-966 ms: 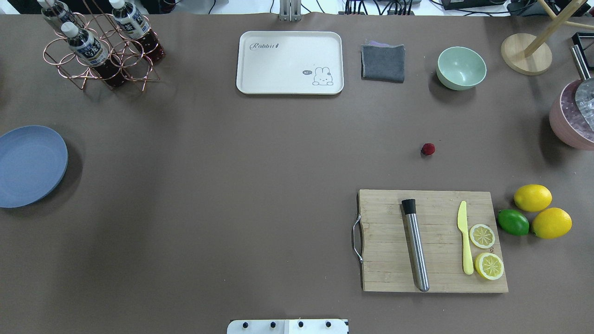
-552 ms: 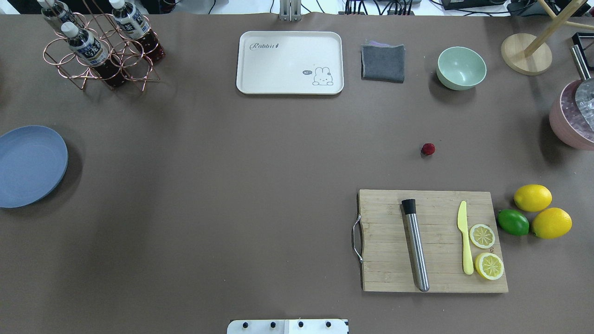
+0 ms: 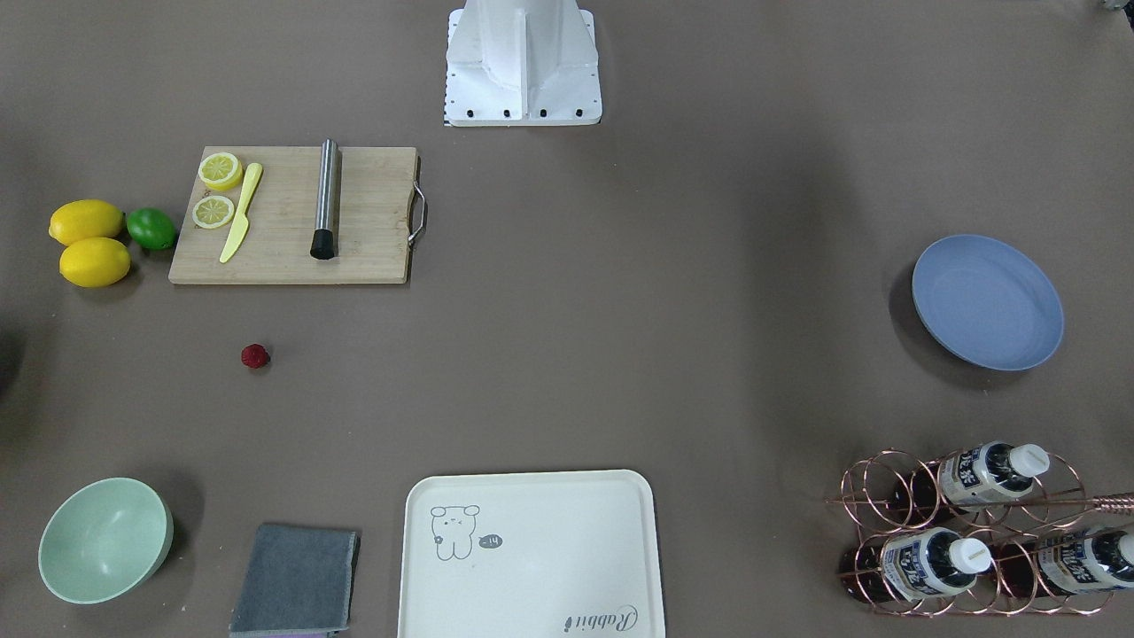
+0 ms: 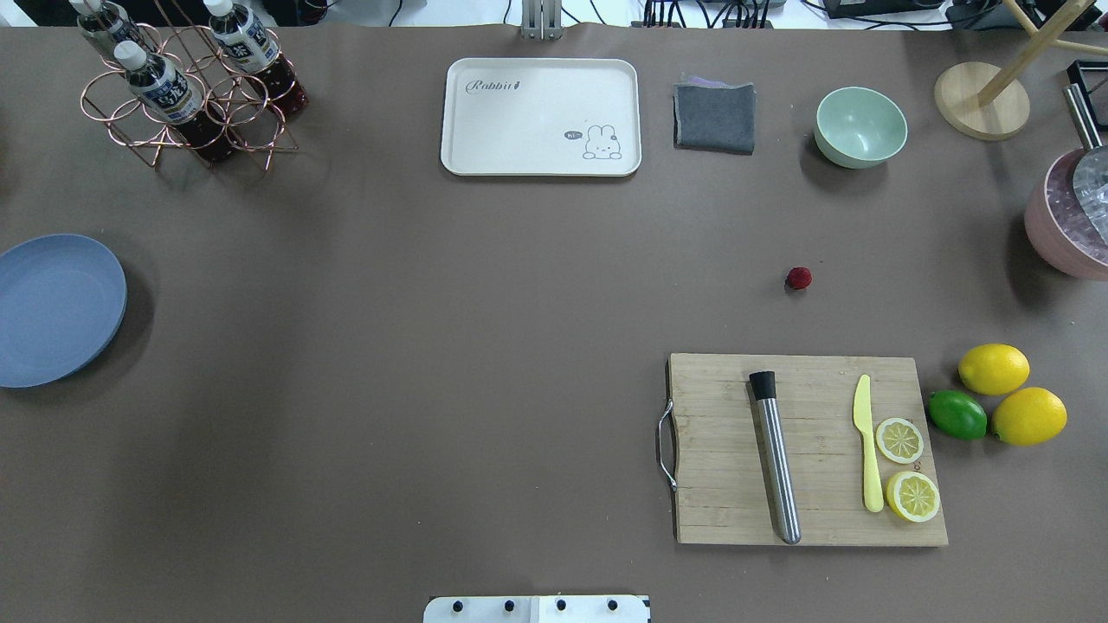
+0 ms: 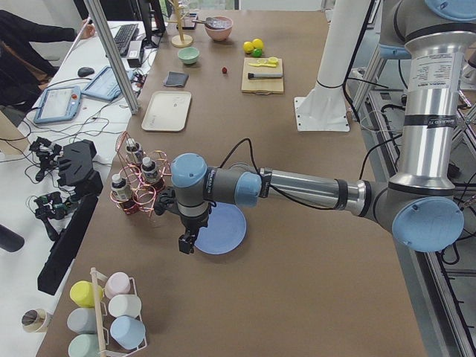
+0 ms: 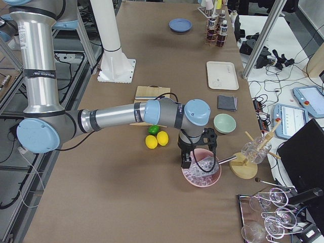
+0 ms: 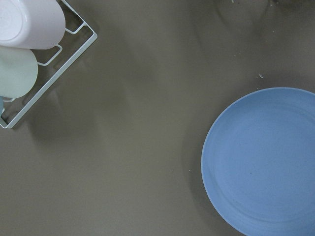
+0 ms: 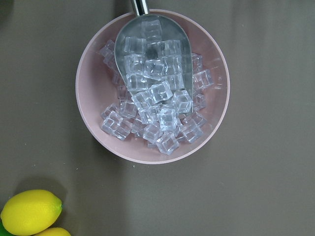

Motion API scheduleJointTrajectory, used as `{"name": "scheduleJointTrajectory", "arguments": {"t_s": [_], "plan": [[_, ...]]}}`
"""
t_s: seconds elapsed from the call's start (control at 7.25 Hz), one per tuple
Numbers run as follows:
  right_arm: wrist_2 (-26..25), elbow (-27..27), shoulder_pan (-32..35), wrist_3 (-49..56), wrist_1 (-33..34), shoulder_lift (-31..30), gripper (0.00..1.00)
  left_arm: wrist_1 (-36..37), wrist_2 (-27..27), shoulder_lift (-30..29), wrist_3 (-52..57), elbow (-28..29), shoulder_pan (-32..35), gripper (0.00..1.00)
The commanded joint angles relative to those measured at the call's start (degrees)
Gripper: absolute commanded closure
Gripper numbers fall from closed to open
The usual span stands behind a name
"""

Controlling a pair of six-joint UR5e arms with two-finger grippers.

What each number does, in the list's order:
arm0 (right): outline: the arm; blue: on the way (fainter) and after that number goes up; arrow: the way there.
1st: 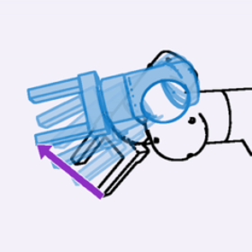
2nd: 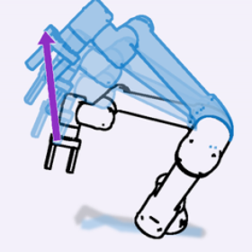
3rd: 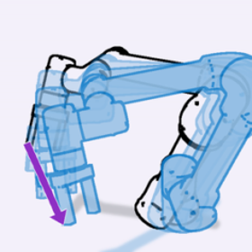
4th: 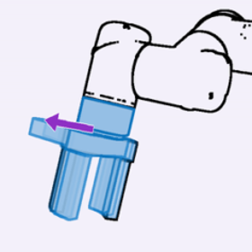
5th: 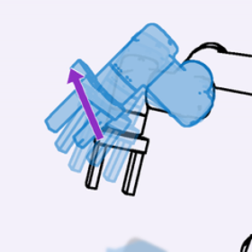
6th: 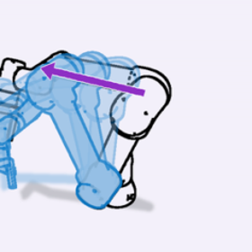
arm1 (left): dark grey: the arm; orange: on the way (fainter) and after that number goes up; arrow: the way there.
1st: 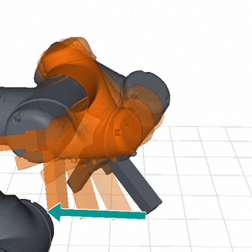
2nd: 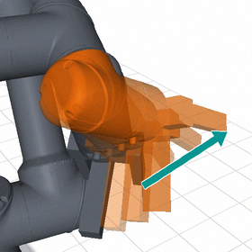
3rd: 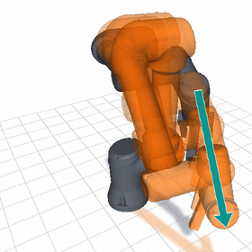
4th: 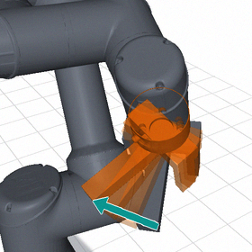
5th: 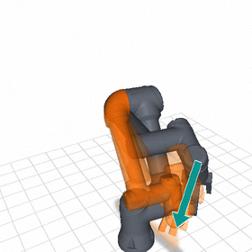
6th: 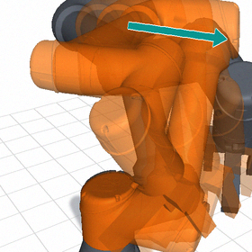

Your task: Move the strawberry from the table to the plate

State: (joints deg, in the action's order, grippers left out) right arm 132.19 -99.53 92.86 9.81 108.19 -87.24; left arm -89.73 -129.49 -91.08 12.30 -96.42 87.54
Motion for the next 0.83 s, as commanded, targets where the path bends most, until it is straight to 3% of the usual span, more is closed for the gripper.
{"name": "scheduleJointTrajectory", "arguments": {"t_s": [0.0, 0.28, 0.69], "plan": [[0.00, -0.14, -0.05, -0.05, 0.00, 0.05, 0.00, -0.01, -0.06, -0.07, 0.09, -0.35, -1.05, 0.02], [0.00, -0.49, -0.05, -1.89, -0.09, 0.75, 0.00, -9.17, 0.02, 0.11, 0.44, 0.87, -1.15, 0.02], [0.00, -0.58, -0.14, -2.25, -0.09, 1.36, 0.00, -9.40, -0.06, -2.26, 0.35, 5.26, -2.03, 0.02]]}}
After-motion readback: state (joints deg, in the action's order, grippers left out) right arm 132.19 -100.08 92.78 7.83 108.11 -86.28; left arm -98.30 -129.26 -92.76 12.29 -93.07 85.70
